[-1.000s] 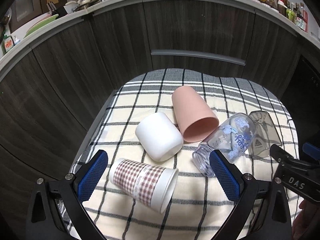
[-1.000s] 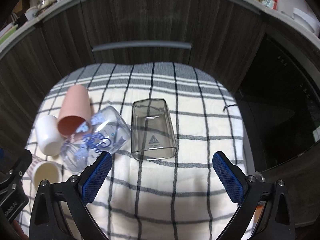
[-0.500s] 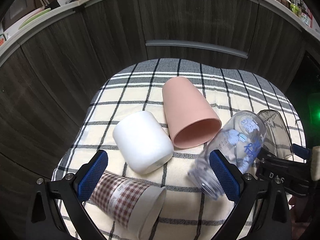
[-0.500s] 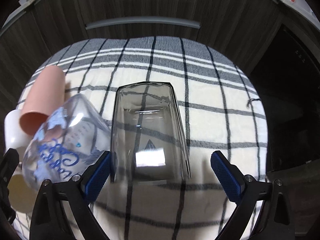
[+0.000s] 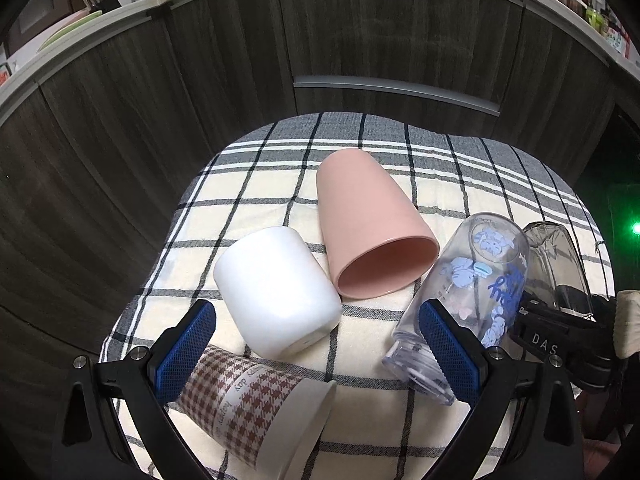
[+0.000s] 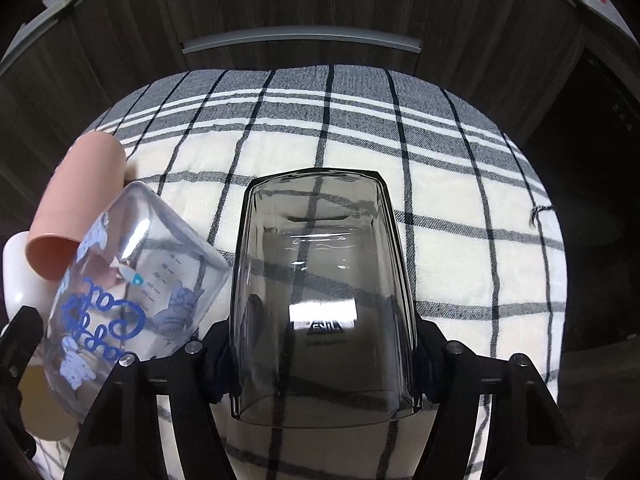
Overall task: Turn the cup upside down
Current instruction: 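Lift the clear grey cup off the cloth with the right gripper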
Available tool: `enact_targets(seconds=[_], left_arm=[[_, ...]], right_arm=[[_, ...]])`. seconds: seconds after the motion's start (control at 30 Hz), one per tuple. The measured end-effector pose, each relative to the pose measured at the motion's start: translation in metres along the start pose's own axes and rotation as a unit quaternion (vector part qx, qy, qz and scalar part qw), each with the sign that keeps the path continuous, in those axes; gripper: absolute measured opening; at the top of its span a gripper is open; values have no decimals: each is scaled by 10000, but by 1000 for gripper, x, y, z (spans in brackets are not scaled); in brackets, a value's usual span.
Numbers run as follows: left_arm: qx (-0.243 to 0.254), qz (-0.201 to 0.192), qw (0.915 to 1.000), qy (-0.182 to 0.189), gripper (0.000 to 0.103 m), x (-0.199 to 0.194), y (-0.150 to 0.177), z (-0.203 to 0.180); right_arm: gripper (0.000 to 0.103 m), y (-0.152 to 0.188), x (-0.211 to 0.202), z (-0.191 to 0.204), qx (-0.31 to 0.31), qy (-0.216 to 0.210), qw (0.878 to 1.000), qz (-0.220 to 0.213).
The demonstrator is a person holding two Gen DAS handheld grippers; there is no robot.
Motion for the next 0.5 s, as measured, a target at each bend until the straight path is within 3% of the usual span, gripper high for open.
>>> enact_targets(seconds=[0.5], left_arm=[[105, -244, 9996, -37, 103, -45, 21, 21]], right_arm=[[67, 35, -51, -2, 203, -130, 9994, -235]])
Point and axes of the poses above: each gripper's, at about its wrist camera, not at the fingertips, and x roughly the way its jaws point, z to its left, y to its underside, the point moved 7 cm from there along x, roughly the way its jaws point, and after that the axes turned 10 degrees about z, right-handed, at the moved point
